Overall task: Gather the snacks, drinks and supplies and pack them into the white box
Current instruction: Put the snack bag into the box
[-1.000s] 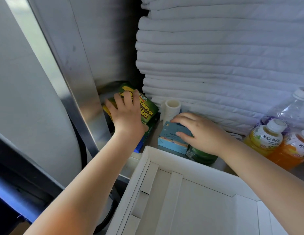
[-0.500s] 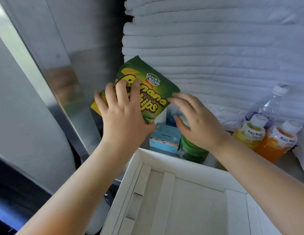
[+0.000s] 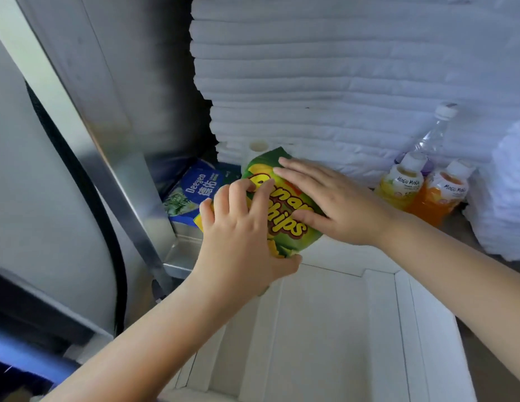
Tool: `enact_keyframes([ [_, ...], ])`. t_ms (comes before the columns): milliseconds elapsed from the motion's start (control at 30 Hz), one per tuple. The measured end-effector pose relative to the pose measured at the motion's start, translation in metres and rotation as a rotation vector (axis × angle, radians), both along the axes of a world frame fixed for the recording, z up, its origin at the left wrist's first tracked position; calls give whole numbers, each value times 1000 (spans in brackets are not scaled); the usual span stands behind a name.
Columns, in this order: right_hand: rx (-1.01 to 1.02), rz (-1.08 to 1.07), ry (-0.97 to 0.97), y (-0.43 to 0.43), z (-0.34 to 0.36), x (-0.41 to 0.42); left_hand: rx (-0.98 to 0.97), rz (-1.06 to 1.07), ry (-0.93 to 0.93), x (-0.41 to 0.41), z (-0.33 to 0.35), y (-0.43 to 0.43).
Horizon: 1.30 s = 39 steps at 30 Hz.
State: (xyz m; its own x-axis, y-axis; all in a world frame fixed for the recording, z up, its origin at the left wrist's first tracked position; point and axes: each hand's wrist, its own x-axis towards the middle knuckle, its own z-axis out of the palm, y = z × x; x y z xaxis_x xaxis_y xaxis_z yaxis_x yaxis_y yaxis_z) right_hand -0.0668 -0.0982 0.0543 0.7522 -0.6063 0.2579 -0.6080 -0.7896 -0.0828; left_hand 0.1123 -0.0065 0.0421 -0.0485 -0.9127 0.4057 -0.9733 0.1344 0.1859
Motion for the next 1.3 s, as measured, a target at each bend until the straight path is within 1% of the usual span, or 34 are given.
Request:
enact_keyframes([
  [100,32,26,86,20,-9,-9,54,-73,-19,-9,-11,16],
  [167,24,49,123,31,-13,-16,56,-94,-44,-11,-16,24],
  [300,-60,62,243,45,-18,-26,51,-105,-64,-9,-19,34],
  [367,-87,73,256,50,-17,-28,41,-119,-69,-9,-19,40],
  [500,-25,94,222,61,-13,-29,3,-168,-83,-7,-21,52],
  [633,103,101,295,71,-10,-31,26,-233,-135,-3,-22,63],
  [800,77,101,400,73,-5,-31,5,-334,-217,7,-23,64],
  [933,-13,69,397,73,-10,-26,-41,-378,-238,12,-21,60],
  [1100,-30,57,361,72,-17,-19,-64,-390,-242,15,-22,58],
  [1200,-58,75,342,71,-18,-14,-58,-378,-251,15,-25,57],
  [1300,-134,94,323,68,-11,-12,-19,-346,-279,16,-25,55],
])
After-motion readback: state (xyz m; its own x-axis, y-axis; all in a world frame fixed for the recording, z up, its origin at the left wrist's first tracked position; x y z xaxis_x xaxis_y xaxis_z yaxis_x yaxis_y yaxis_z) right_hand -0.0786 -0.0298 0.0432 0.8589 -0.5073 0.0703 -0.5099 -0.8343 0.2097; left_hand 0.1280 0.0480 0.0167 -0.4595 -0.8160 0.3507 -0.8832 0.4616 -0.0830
